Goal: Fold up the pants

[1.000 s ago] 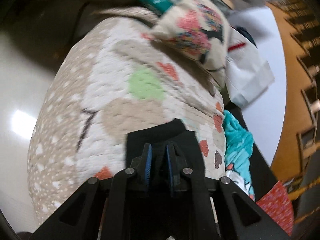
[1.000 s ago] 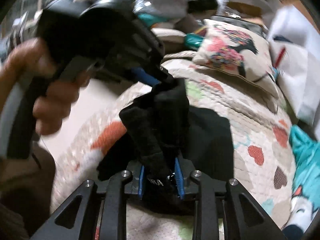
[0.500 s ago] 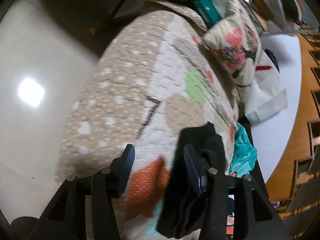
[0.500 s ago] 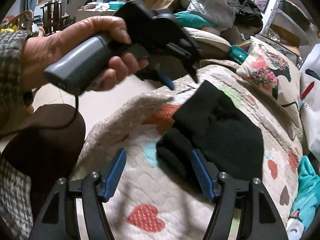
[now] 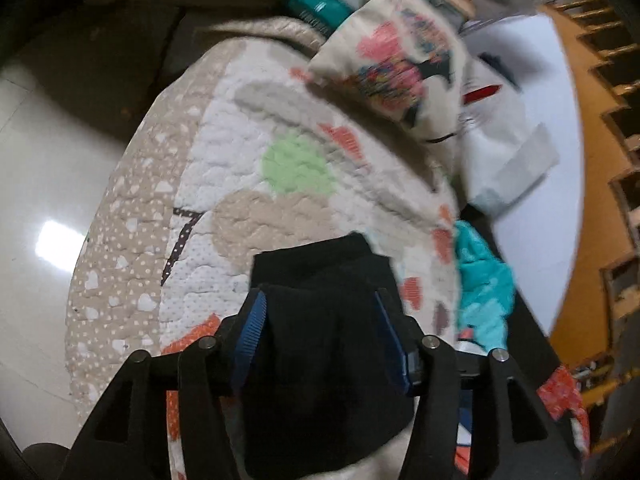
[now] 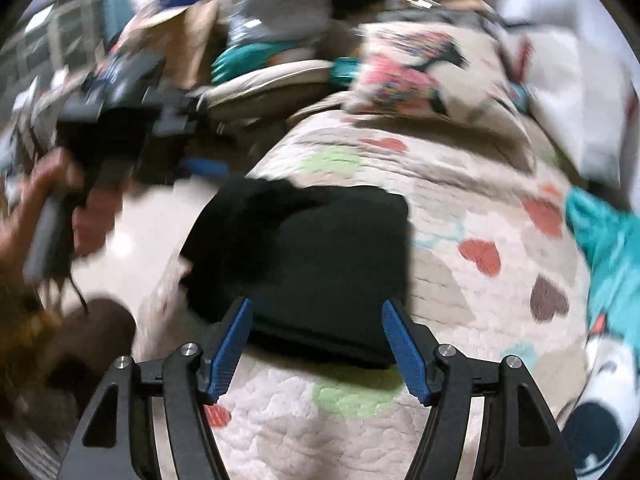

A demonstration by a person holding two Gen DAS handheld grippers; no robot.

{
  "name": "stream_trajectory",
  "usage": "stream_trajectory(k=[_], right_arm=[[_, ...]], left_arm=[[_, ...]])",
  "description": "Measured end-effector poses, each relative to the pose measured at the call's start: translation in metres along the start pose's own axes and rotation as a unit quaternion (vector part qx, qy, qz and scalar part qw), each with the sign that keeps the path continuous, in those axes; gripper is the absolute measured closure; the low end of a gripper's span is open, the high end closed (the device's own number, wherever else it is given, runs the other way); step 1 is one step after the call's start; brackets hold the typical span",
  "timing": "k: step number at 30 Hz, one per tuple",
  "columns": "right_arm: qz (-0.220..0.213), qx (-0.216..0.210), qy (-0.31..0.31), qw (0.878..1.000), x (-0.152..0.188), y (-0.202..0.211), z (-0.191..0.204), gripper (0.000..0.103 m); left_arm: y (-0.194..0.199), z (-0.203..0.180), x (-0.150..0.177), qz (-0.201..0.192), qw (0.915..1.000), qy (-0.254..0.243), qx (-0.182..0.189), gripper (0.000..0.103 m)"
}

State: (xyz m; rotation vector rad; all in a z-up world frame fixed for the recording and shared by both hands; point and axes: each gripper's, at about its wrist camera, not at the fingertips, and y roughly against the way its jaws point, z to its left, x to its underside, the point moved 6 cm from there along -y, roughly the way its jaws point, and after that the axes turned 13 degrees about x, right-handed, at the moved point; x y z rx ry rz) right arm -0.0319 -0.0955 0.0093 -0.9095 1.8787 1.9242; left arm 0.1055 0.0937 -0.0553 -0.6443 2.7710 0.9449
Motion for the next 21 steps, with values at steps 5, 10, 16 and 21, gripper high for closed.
stream_trajectory(k=[5, 10, 16, 21], right_arm=[[0.021, -0.007, -0.072, 0.997, -0.009, -0.006, -0.030, 0.031], [0.041, -0.004, -0.127, 0.991, -0.024, -0.019, -0.055, 0.028], [0.068, -0.024, -0.240, 0.968, -0.012, -0.045, -0.086, 0.028], [0.076, -0.007, -0.247, 0.966, 0.013, -0.056, -0.095, 0.028]], left_arm=[[-0.023, 0.046, 0.002, 0.001, 0.9951, 0.099, -0.001, 0.048], [-0.014, 0.052, 0.006, -0.013, 0.9933, 0.115, 0.000, 0.046], [0.020, 0.033, 0.007, -0.049, 0.9951, 0.068, -0.053, 0.046], [0.038, 0.018, 0.024, -0.085, 0.9925, 0.081, -0.036, 0.046]])
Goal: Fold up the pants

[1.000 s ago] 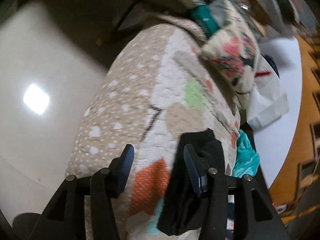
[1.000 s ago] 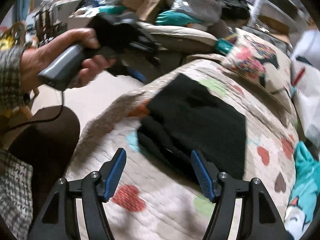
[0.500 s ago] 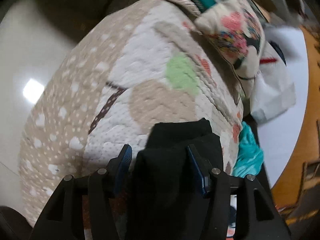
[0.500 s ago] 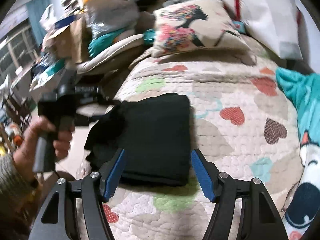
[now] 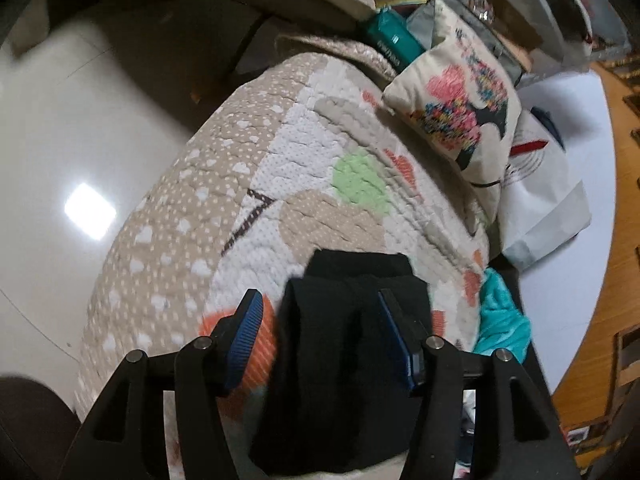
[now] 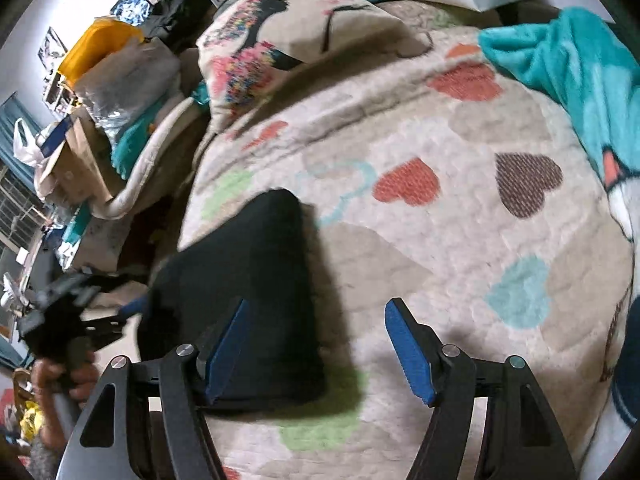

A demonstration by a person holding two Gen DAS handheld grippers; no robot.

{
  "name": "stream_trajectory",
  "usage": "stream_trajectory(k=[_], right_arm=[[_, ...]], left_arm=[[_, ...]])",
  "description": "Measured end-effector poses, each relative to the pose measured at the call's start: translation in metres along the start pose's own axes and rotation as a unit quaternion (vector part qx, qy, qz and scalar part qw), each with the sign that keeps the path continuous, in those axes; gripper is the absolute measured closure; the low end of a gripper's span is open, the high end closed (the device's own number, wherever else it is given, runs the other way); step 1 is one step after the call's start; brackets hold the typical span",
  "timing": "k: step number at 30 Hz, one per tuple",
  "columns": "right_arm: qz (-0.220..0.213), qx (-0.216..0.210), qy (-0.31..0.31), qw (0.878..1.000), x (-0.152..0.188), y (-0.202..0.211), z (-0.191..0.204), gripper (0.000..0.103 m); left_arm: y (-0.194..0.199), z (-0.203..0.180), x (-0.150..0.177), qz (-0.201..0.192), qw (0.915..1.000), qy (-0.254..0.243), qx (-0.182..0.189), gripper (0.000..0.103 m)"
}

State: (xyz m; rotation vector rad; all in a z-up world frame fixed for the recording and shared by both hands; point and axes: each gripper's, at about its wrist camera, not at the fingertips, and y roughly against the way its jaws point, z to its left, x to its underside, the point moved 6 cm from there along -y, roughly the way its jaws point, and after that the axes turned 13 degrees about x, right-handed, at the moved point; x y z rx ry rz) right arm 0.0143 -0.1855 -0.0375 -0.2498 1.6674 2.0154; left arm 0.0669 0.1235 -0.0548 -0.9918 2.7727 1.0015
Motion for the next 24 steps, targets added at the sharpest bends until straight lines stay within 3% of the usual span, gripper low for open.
stream_trajectory(k=[4, 7, 14, 21, 24], right_arm=[[-0.018, 0.017, 0.016, 1.000, 0.003, 0.002, -0.002, 0.028], [-0.034, 0.023, 0.037, 0.998, 0.006, 0.008, 0.004, 0.028], [-0.058, 0.029, 0.083, 0.994, 0.021, 0.021, 0.021, 0.028], [-0.088, 0.043, 0.117, 0.988, 0.032, 0.039, 0.030, 0.027], [-0.091, 0.044, 0.119, 0.988, 0.036, 0.044, 0.029, 0.027]], left_arm=[[0.012, -0.020, 0.026, -0.011, 0.9994, -0.032, -0.008, 0.046], [0.021, -0.039, 0.049, -0.020, 0.9947, -0.091, -0.044, 0.046], [0.040, -0.060, 0.087, -0.048, 0.9682, -0.205, -0.135, 0.046], [0.046, -0.080, 0.113, -0.061, 0.9446, -0.272, -0.174, 0.045], [0.045, -0.081, 0.123, -0.052, 0.9432, -0.278, -0.174, 0.044]])
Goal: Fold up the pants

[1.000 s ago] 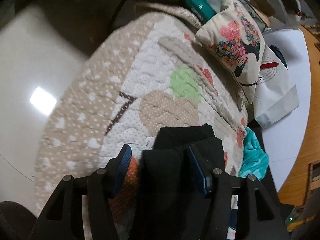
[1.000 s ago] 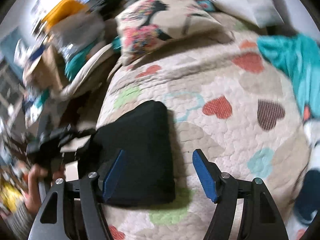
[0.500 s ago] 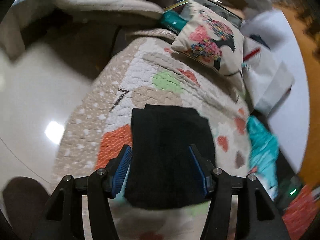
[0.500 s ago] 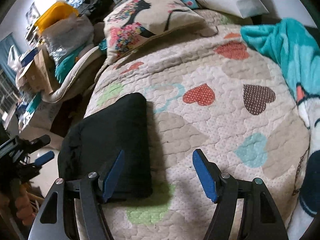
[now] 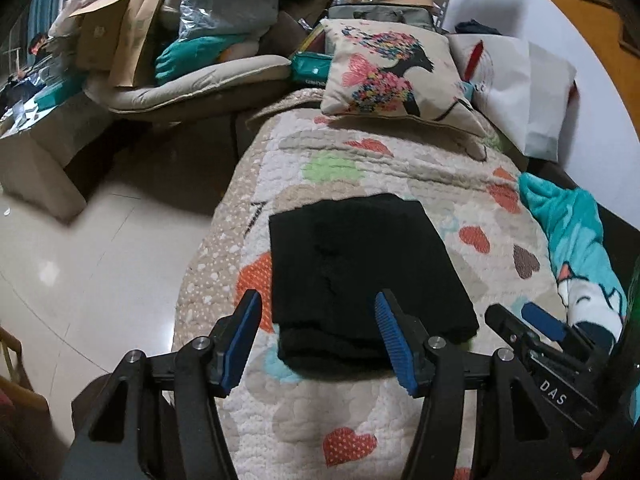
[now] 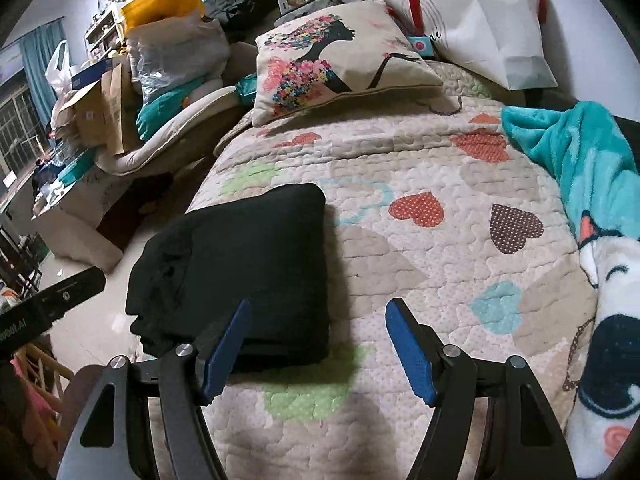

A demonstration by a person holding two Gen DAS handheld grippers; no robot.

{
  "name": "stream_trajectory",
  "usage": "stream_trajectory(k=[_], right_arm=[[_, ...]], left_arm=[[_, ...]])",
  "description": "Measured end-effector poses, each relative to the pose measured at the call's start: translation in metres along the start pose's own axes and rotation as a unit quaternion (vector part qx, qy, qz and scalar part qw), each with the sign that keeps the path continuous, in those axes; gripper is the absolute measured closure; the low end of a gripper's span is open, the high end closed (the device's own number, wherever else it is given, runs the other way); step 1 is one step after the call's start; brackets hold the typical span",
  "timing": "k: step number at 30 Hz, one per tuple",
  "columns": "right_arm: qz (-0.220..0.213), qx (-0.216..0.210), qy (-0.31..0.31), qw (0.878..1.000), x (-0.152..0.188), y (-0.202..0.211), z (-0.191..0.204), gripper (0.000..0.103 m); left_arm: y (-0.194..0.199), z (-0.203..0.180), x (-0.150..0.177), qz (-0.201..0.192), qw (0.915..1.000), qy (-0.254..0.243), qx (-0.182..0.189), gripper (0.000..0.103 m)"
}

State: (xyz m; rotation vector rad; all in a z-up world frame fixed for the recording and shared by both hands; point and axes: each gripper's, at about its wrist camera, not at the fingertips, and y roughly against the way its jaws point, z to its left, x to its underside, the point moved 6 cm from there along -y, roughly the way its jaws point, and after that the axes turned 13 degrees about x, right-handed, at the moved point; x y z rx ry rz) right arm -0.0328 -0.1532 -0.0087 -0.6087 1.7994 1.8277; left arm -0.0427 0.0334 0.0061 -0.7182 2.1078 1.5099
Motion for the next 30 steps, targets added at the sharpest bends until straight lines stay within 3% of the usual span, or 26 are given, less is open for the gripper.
stream_trajectory(k=[4, 9, 15, 21, 26, 30], right_arm=[[0.002, 0.000, -0.007, 1.000, 0.002, 0.003, -0.005, 0.027], [0.005, 0.000, -0.011, 1.000, 0.003, 0.002, -0.010, 0.027], [0.020, -0.007, -0.006, 1.000, 0.005, -0.008, -0.005, 0.026], [0.040, -0.021, 0.004, 0.999, 0.008, -0.018, 0.005, 0.026], [0.054, -0.030, -0.006, 0.998, -0.009, -0.025, 0.005, 0.026], [0.081, -0.042, -0.005, 0.996, -0.028, -0.040, 0.007, 0.025]], left_arm=[[-0.001, 0.000, 0.004, 0.009, 0.9996, 0.013, 0.023, 0.044], [-0.013, 0.023, 0.001, 0.024, 0.9915, 0.094, 0.087, 0.044], [-0.023, 0.043, -0.004, 0.023, 0.9912, 0.107, 0.075, 0.044], [-0.050, 0.059, 0.002, 0.055, 0.9805, 0.153, 0.110, 0.044], [-0.076, 0.064, 0.007, 0.092, 0.9704, 0.175, 0.139, 0.044], [-0.094, 0.068, 0.003, 0.105, 0.9697, 0.168, 0.143, 0.044]])
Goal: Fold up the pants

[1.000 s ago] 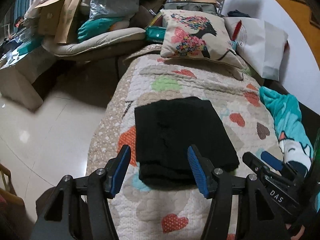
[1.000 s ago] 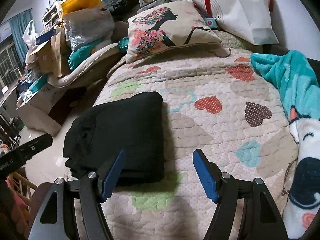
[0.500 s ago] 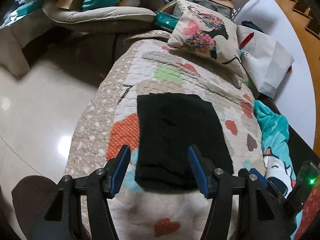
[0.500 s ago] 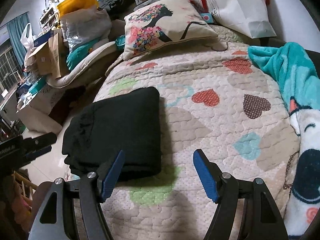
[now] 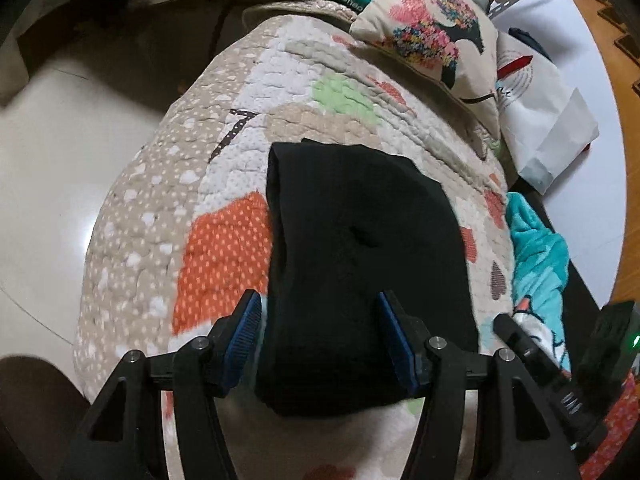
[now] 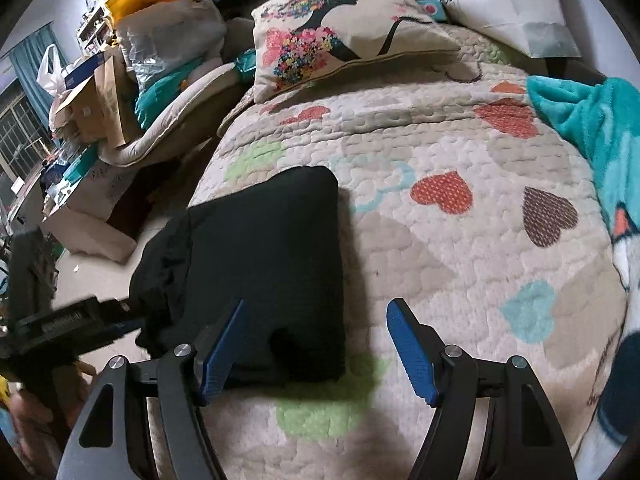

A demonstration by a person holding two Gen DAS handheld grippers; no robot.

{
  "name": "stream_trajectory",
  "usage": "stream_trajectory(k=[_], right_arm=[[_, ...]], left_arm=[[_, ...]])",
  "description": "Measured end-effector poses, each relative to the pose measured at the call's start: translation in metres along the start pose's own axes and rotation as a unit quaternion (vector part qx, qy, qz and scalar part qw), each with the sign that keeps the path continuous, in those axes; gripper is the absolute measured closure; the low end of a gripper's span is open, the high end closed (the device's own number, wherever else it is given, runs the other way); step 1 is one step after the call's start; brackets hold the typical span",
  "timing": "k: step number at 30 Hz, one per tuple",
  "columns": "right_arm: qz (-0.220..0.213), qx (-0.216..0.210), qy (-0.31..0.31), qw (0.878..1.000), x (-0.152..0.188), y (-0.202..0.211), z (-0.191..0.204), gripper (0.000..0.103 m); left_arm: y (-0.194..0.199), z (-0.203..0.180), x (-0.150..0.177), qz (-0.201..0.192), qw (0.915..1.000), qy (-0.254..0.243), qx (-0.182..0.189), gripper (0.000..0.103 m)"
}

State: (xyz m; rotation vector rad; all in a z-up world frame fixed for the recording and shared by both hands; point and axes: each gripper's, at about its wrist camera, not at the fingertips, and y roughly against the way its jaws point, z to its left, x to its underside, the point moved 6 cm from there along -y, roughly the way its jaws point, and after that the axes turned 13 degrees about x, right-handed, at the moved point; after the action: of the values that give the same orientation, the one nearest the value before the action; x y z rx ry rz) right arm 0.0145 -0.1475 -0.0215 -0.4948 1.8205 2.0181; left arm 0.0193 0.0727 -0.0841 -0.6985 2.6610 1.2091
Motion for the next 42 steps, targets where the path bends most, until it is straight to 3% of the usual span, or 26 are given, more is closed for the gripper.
stream_trajectory(k=[9, 15, 17, 18, 19, 20, 22, 26, 34, 42], right_arm=[[0.066, -0.042, -0.014, 0.997, -0.027, -0.064, 0.007, 0.025], [0.089, -0.118, -0.052, 0.988, -0.024, -0.089, 0.014, 0.025], [0.088, -0.129, -0.054, 0.986, -0.025, -0.093, 0.016, 0.025], [0.089, -0.135, -0.053, 0.985, -0.026, -0.093, 0.018, 0.027], [0.090, -0.140, -0.053, 0.985, -0.027, -0.092, 0.018, 0.034], [0.089, -0.144, -0.051, 0.984, -0.028, -0.089, 0.019, 0.046], [0.084, -0.149, -0.042, 0.984, -0.032, -0.081, 0.021, 0.057], [0.061, -0.145, -0.017, 0.987, -0.041, -0.062, 0.031, 0.064], [0.015, -0.132, -0.002, 0.991, -0.078, -0.033, 0.030, 0.066], [-0.008, -0.117, -0.016, 0.993, -0.117, -0.036, 0.013, 0.066]], left_arm=[[-0.021, 0.008, -0.015, 0.016, 0.9996, 0.015, 0.019, 0.042], [-0.034, 0.003, -0.024, 0.015, 0.9990, 0.027, 0.032, 0.023], [-0.038, -0.004, -0.024, 0.017, 0.9992, 0.020, 0.029, 0.022], [-0.040, -0.012, -0.024, 0.021, 0.9991, 0.008, 0.037, 0.031], [-0.041, -0.017, -0.023, 0.023, 0.9992, -0.005, 0.032, 0.048], [-0.040, -0.021, -0.022, 0.024, 0.9993, -0.018, 0.021, 0.056], [-0.038, -0.025, -0.022, 0.024, 0.9990, -0.034, 0.017, 0.069], [-0.028, -0.029, -0.028, 0.017, 0.9990, -0.018, 0.037, 0.073], [-0.022, -0.061, -0.060, 0.005, 0.9979, -0.032, 0.056, 0.073], [-0.043, -0.090, -0.099, 0.003, 0.9971, -0.063, 0.043, 0.073]])
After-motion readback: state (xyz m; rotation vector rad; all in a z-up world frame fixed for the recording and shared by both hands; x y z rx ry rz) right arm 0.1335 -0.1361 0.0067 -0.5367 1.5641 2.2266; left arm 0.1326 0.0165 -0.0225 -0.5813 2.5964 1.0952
